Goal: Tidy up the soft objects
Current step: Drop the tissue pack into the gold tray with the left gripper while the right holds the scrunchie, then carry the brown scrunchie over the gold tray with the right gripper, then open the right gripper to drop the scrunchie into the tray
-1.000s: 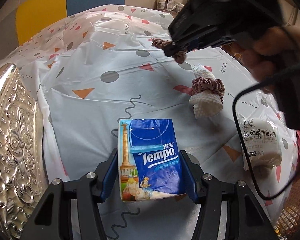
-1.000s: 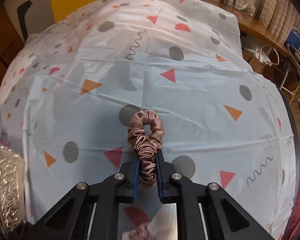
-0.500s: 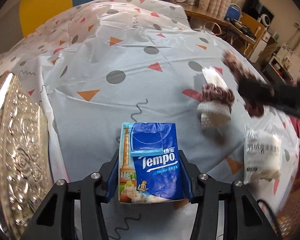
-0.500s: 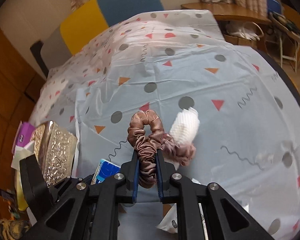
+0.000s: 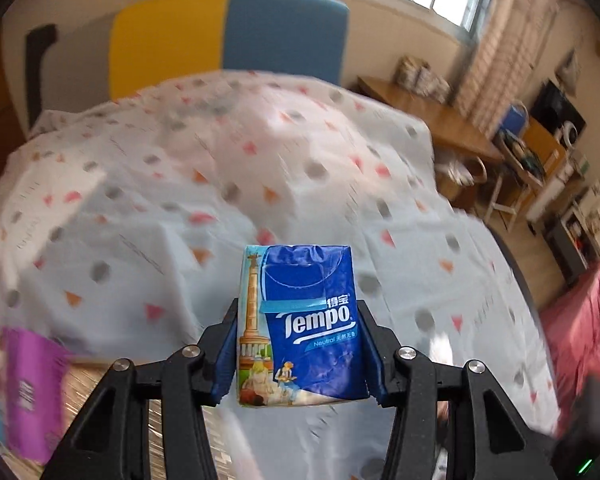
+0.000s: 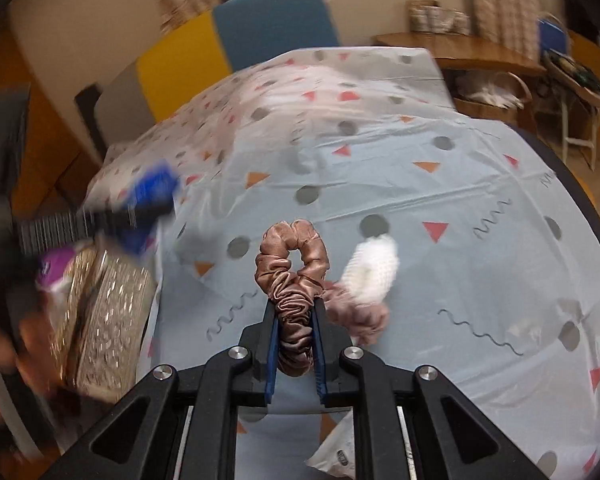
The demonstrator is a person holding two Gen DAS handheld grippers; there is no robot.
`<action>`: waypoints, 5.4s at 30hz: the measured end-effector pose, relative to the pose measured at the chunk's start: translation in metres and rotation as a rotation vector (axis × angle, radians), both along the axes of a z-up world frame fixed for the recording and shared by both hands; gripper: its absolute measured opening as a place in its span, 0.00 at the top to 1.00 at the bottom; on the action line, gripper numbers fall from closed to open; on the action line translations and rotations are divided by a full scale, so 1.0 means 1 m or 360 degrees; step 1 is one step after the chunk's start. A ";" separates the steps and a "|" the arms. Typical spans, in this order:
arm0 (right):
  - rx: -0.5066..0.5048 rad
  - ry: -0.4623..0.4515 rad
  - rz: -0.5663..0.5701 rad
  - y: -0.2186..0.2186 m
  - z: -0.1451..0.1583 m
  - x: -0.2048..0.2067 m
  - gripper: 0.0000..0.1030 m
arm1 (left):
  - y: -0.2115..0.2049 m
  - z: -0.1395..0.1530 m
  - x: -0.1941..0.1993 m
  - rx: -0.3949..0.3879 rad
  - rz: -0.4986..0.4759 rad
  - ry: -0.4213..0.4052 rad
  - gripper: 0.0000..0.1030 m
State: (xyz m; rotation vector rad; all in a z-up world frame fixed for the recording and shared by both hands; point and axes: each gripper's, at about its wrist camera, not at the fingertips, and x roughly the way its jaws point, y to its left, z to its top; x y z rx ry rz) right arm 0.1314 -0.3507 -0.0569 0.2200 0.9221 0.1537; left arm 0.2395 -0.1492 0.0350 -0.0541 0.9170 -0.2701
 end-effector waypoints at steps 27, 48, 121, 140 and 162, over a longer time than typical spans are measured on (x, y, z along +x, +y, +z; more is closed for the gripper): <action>-0.0481 0.0269 0.0491 0.097 -0.067 -0.006 0.86 | 0.384 -0.017 -0.153 -0.0183 0.0910 -0.0178 0.49; -0.0638 0.0160 0.0527 0.120 -0.071 -0.023 0.85 | 0.442 -0.097 -0.205 -0.0030 0.1051 0.0060 0.49; -0.0133 -0.0365 0.0945 0.305 0.119 -0.066 0.87 | 0.417 -0.080 -0.272 0.0107 0.1143 -0.0218 0.05; -0.0339 0.0178 0.1194 0.501 -0.037 -0.033 0.76 | 0.433 -0.086 -0.286 0.0142 0.1189 -0.0200 0.05; -0.0191 -0.0114 0.1013 0.448 0.005 -0.067 0.62 | 0.418 -0.084 -0.289 0.0158 0.1153 -0.0193 0.05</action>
